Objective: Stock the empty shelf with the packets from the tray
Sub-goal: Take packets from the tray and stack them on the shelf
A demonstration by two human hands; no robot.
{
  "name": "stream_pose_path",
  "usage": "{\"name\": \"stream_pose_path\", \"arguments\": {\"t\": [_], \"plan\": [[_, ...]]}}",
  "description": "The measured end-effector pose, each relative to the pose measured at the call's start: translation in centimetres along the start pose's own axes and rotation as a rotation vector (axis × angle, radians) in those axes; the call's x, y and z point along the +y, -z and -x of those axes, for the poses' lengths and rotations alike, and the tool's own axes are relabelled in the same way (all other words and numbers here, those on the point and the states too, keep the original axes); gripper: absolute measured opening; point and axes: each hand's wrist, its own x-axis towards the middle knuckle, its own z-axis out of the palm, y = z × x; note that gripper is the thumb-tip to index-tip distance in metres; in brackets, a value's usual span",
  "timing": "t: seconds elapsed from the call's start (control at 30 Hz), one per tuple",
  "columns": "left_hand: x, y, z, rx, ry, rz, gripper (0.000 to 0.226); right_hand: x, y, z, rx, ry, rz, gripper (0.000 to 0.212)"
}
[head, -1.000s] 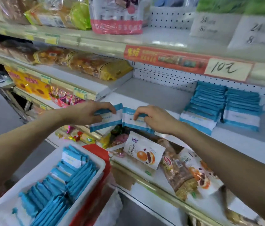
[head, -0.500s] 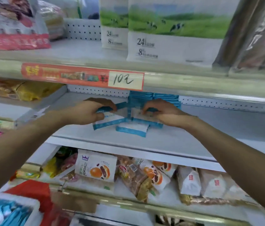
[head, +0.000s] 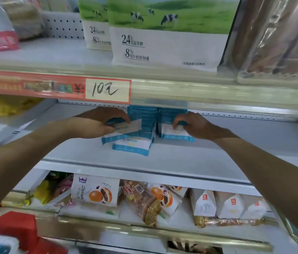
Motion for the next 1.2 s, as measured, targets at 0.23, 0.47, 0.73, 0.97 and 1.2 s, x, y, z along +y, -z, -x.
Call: {"name": "stream_pose_path", "arguments": {"t": [0.23,0.47,0.73,0.97,1.2], "plan": [[-0.4,-0.3,-0.7,-0.027,0.044,0.042,0.049,-0.1,-1.7,-0.7,0.061,0.084,0.031,0.031],[-0.9,-1.3,-2.9,-0.013,0.04,0.071,0.042,-0.7,-1.7,-0.3,0.144,0.062,0.135,0.025],[-0.1,-2.2,-5.8,-0.054,0.001,0.032,0.042,0.2,-1.4,0.8,0.135,0.042,0.148,0.023],[2.2,-2.7,-9.1,-0.08,-0.02,0.021,0.041,1.5,-0.4,2.8,0.175,-0.027,0.13,0.026],[6.1,-4.2,-11.7,-0.107,-0.178,0.019,0.042,3.5,0.6,6.3,0.189,-0.123,0.062,0.025]]}}
